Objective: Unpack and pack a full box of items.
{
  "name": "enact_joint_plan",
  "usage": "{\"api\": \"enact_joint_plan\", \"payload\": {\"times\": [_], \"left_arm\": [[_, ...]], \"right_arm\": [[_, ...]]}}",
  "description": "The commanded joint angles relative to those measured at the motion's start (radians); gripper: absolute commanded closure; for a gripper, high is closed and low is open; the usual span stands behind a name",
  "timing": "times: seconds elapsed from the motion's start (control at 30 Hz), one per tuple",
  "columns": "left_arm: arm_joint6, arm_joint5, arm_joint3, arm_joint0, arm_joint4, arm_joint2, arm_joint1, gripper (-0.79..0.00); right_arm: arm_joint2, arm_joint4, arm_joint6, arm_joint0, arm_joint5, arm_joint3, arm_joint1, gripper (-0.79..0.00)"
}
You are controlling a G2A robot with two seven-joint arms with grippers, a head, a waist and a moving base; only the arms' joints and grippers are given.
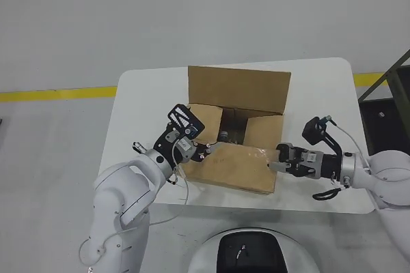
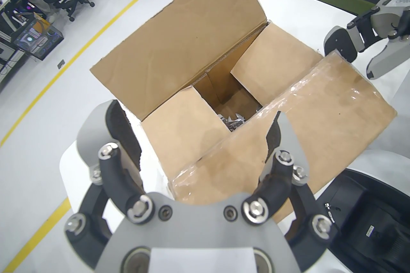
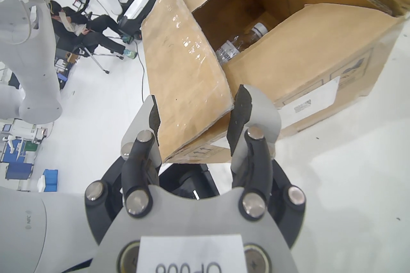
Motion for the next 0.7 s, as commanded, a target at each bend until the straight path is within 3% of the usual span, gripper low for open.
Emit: {"api": "enact_joint_plan", "payload": {"times": [0.0, 0.07, 0.13, 0.33, 0.53, 0.63, 0.67], "left_arm": [[0.0, 0.0, 0.0, 0.0, 0.0, 0.0, 0.0, -0.785], [0.0, 0.0, 0.0, 0.0, 0.0, 0.0, 0.0, -0.785], [0.0, 0.0, 0.0, 0.0, 0.0, 0.0, 0.0, -0.785], [0.0, 0.0, 0.0, 0.0, 0.0, 0.0, 0.0, -0.785], [0.0, 0.0, 0.0, 0.0, 0.0, 0.0, 0.0, -0.785], [0.0, 0.0, 0.0, 0.0, 0.0, 0.0, 0.0, -0.785], [0.0, 0.0, 0.0, 0.0, 0.0, 0.0, 0.0, -0.785]], "right_arm": [[-0.009, 0.02, -0.004, -0.006, -0.004, -0.004, 0.002, -0.542], [-0.013, 0.027, -0.006, -0.012, -0.005, -0.014, 0.004, -0.499], [-0.017, 0.045, -0.01, -0.02, -0.006, -0.023, 0.006, -0.391], [-0.032, 0.087, -0.01, -0.041, 0.017, -0.03, 0.012, -0.354], [-0.073, 0.09, -0.028, -0.044, 0.04, -0.012, 0.014, -0.379], [-0.095, 0.081, -0.042, -0.044, 0.041, -0.016, 0.015, -0.286], [-0.101, 0.076, -0.044, -0.042, 0.039, -0.018, 0.015, -0.126]]}}
